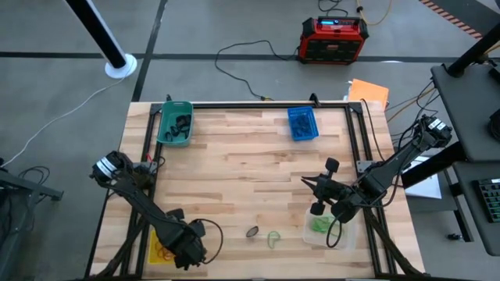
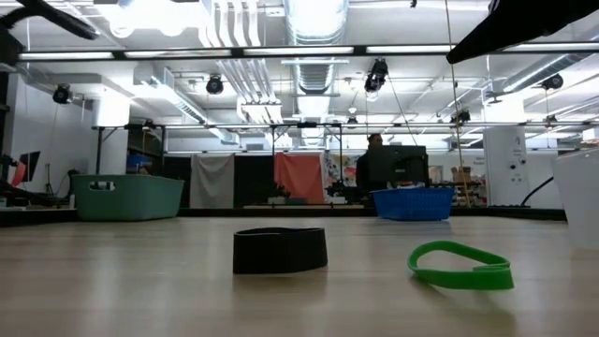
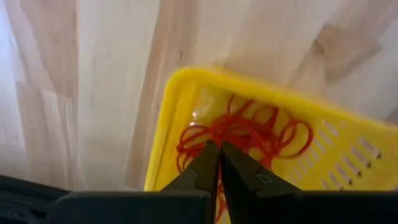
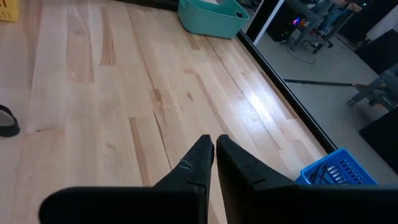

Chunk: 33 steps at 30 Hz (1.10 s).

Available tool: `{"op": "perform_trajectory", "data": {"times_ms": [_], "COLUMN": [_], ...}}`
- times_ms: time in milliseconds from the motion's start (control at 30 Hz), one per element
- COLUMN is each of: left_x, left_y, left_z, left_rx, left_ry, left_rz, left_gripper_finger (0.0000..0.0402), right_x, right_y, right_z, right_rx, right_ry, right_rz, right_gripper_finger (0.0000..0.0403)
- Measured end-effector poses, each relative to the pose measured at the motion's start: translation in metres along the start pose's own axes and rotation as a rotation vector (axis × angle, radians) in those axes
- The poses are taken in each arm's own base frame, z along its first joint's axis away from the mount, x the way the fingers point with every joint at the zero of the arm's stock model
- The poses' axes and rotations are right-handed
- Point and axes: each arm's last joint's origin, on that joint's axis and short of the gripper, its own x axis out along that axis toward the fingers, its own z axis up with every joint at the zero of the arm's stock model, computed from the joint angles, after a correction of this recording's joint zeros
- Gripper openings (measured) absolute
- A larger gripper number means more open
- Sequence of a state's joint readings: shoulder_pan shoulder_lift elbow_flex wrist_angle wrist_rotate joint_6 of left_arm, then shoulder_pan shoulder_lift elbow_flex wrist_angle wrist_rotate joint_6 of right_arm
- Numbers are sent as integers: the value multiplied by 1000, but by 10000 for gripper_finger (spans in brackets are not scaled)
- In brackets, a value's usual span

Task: Sort rubber bands into baskets
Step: Put the red rubber band into the yellow basket, then put the thick black rubber band into the light blue bin

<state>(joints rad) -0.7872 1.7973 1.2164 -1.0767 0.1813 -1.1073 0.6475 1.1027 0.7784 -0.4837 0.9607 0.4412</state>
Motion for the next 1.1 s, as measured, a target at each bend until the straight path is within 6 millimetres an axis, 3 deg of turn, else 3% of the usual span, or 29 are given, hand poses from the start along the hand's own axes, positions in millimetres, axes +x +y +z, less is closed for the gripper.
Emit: {"op": "perform_trajectory", "data": {"times_ms": [167,467,600,800,933,1100], "left_x": [-5,-31,-54,-92,-98,-85], "left_y": [-1,-6,-14,-21,-20,-20], "left_z": [1,1,7,23,43,77], "left_rx": [-58,-28,120,241,269,274], "left_ry": [1,-59,-281,-790,-932,-990], "left_rz": [-5,32,61,275,338,269], "left_gripper_finger": [12,91,111,116,116,116], "right_x": [0,0,0,0,0,0], "right_y": [0,0,0,0,0,0], "right_z": [0,0,0,0,1,1], "right_rx": [0,3,4,5,11,12], "right_ry": [0,-1,-1,-2,-8,-9], "right_rz": [0,0,0,-1,-5,-5], "right_gripper_finger": [18,18,18,18,18,18]}}
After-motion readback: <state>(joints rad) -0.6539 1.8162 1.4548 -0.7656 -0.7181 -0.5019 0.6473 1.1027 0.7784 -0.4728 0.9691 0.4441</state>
